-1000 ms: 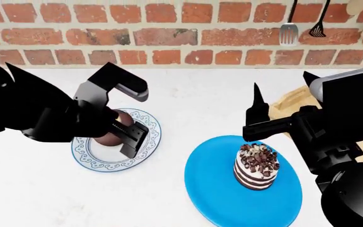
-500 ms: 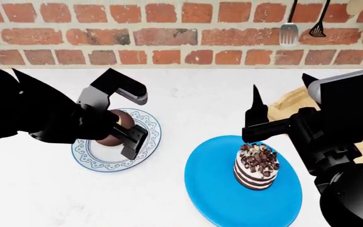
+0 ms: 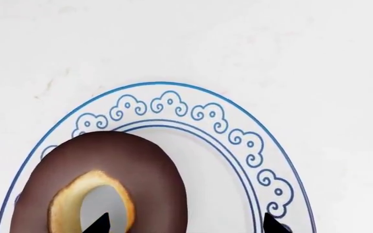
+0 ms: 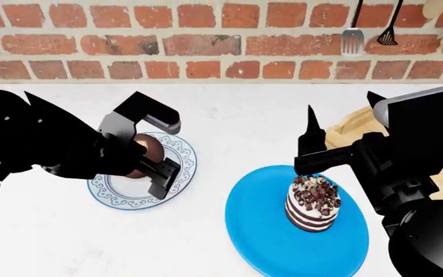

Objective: Move the dessert items from the plate to the tray.

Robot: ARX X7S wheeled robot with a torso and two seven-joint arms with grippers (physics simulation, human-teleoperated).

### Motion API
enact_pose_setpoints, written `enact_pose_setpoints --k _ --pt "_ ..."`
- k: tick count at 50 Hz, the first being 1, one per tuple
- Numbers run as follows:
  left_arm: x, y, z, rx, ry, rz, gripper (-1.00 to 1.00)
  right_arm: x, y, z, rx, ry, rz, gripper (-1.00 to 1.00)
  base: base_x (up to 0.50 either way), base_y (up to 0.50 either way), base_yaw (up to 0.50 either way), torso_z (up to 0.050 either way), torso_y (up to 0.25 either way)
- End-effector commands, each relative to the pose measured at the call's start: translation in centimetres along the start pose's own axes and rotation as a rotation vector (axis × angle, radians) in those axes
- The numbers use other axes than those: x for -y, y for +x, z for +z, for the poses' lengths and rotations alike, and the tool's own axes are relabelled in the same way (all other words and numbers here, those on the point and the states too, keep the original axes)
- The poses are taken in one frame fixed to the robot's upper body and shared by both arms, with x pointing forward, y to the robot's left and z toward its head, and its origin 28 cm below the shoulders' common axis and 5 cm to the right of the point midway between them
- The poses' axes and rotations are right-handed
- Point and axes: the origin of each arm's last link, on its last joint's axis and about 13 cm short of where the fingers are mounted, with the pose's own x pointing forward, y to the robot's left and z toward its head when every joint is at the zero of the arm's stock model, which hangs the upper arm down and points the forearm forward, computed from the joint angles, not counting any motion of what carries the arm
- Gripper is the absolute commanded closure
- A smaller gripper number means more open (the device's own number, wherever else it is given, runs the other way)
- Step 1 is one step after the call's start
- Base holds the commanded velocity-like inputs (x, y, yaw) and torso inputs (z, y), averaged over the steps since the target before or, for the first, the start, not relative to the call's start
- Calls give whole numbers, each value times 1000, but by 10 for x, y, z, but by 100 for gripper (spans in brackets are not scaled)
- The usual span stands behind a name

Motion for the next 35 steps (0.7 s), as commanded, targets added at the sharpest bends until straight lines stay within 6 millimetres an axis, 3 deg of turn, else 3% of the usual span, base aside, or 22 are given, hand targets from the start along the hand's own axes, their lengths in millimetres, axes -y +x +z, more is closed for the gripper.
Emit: enact_pose_setpoints --k 1,19,20,35 --pt "-3 1 -3 -22 -6 16 -100 0 1 0 0 0 0 -100 0 0 0 0 0" --pt "-6 8 -6 -31 -20 8 -100 0 0 -2 -5 1 -3 -100 0 0 0 0 0" --pt "-7 7 -6 -30 -20 9 100 0 0 -2 -5 1 -3 -100 0 0 0 0 0" --pt "-6 -2 -2 -6 -15 6 100 0 0 -3 -9 2 -4 -100 0 0 0 0 0"
